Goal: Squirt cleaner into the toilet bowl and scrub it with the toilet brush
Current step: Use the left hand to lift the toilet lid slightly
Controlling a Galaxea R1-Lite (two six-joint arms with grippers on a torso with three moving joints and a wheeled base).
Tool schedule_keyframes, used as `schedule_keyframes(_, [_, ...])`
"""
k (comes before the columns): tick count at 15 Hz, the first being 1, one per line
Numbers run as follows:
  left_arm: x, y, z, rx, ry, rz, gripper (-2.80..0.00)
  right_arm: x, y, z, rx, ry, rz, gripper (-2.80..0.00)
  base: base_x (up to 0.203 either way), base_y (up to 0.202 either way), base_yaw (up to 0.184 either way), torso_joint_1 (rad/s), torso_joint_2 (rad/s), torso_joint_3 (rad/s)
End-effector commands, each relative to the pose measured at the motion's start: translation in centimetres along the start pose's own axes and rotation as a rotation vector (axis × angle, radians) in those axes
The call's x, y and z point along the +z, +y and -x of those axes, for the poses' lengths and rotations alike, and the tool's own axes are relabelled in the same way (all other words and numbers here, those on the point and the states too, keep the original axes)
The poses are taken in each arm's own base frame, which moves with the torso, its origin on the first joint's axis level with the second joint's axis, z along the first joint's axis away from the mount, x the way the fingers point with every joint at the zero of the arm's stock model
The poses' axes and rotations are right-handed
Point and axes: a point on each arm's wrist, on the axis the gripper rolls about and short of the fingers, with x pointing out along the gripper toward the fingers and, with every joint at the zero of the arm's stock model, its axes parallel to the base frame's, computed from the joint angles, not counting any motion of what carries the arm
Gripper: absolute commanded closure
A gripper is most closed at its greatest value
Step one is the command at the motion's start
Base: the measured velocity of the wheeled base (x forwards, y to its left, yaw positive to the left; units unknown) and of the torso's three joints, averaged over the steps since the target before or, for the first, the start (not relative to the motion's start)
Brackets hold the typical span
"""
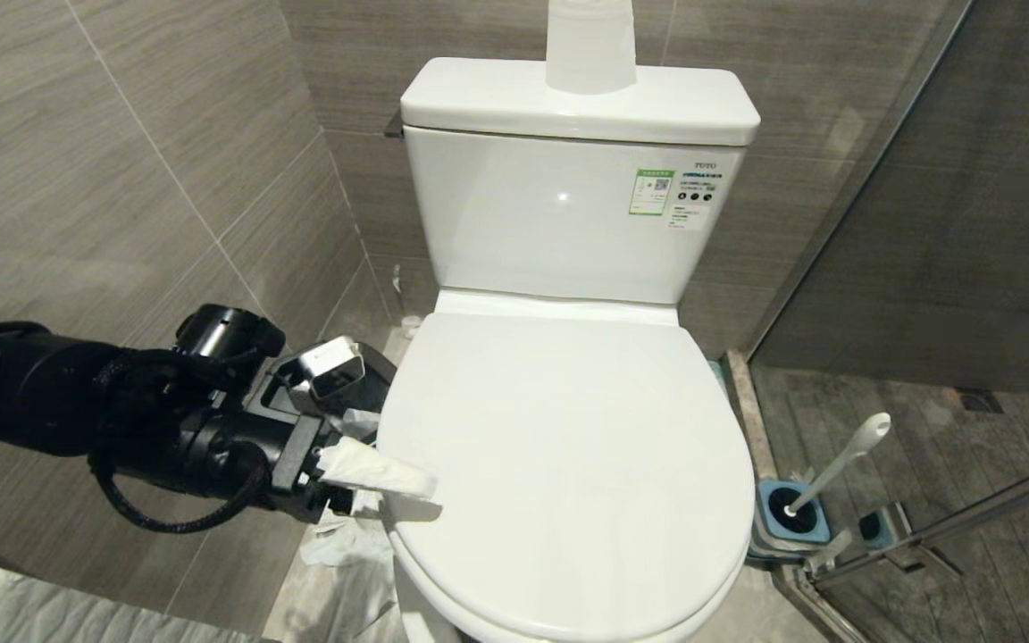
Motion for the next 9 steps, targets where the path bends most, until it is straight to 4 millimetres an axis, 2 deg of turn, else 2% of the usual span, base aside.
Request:
schedule_keyframes(1, [1.0,-0.8,0.2,-0.011,-0.012,0.036,-2.80,-0.7,0.0,-0.2,-0.001,0.024,0.000,0.00,0.000,0.000,0.000,0.000,0.00,0.000])
schedule_keyframes(9, [3.7,-3.8,1.2,-0.026,-0.063,0.151,-2.80,-0.7,0.0,-0.1,-0.001,0.024,0.000,0.00,0.000,0.000,0.000,0.000,0.00,0.000])
